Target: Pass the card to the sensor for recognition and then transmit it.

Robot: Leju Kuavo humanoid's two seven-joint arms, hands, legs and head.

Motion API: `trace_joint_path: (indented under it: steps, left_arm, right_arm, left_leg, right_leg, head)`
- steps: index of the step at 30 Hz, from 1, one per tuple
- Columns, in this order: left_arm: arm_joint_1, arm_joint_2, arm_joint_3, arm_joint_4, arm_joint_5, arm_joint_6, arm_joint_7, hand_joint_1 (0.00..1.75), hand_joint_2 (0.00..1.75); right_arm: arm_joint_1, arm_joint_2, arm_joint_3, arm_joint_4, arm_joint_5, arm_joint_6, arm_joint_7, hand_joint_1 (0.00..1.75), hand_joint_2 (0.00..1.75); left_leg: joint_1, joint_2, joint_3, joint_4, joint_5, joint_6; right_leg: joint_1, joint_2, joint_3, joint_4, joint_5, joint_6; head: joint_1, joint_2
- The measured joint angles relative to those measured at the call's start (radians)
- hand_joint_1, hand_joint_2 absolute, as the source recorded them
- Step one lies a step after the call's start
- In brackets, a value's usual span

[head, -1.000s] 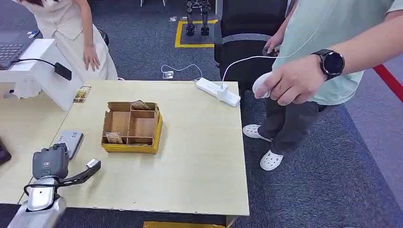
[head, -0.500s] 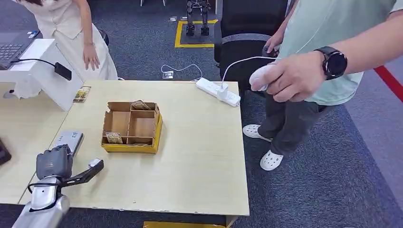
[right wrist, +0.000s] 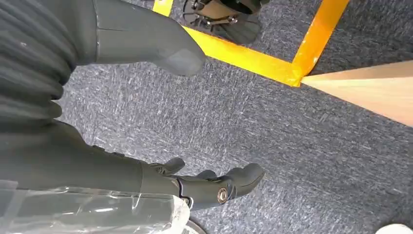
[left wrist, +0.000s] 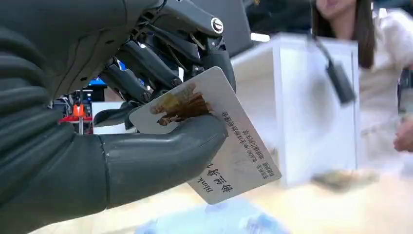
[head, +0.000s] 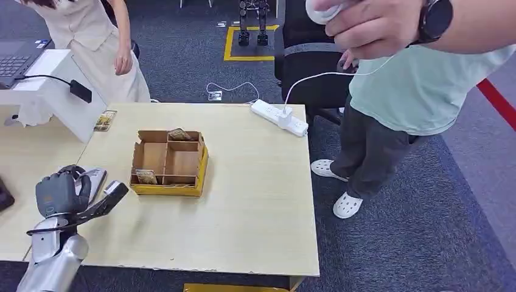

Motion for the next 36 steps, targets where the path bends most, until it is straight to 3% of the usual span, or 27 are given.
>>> trace_joint_path:
  steps: [9,14,17,29,30,36]
  left_arm:
    - [-0.116,-0.001,0.007,-0.021,0.005,0.035,-0.033,1.75,1.75]
    - [-0.165,-0.016,0.033,-0.035,-0.156,0.035,-0.037,1.75,1.75]
    - [-0.197,-0.038,0.092,-0.044,-0.227,0.035,-0.061,1.75,1.75]
    - [-0.270,-0.080,0.190,-0.042,-0.283,0.035,-0.052,1.75,1.75]
    - [-0.271,-0.081,0.192,-0.042,-0.278,0.035,-0.055,0.00,1.75]
    - [-0.272,-0.092,0.200,-0.038,-0.138,0.035,-0.127,0.00,1.75]
  right_arm:
    - [-0.002,0.003,0.015,-0.001,0.007,0.001,0.000,0.00,1.75]
    - [-0.005,0.003,0.023,-0.001,0.012,0.001,0.003,0.00,1.75]
    - [-0.007,0.003,0.029,-0.001,0.012,0.000,0.005,0.00,1.75]
    - [-0.012,0.003,0.043,-0.002,0.014,0.000,0.016,0.00,1.75]
    - [-0.012,0.003,0.043,-0.002,0.014,0.000,0.017,0.00,1.75]
    - [-0.012,0.003,0.044,-0.002,0.009,0.000,0.017,0.00,1.75]
  left_leg:
    - [0.000,0.000,0.000,0.000,0.000,0.000]
    - [0.000,0.000,0.000,0.000,0.000,0.000]
    - [0.000,0.000,0.000,0.000,0.000,0.000]
    - [0.000,0.001,0.000,0.000,0.000,0.000]
    - [0.000,0.001,0.000,0.000,0.000,0.000]
    - [0.000,0.000,0.000,0.000,0.000,0.000]
  right_leg:
    - [0.000,0.000,0.000,0.000,0.000,0.000]
    - [0.000,0.000,0.000,0.000,0.000,0.000]
    - [0.000,0.000,0.000,0.000,0.000,0.000]
    - [0.000,0.000,0.000,0.000,0.000,0.000]
    - [0.000,0.001,0.000,0.000,0.000,0.000]
    - [0.000,0.000,0.000,0.000,0.000,0.000]
  head:
    - [0.000,0.000]
    - [0.000,0.000]
    - [0.000,0.000]
    - [0.000,0.000]
    - [0.000,0.000]
    - [0.000,0.000]
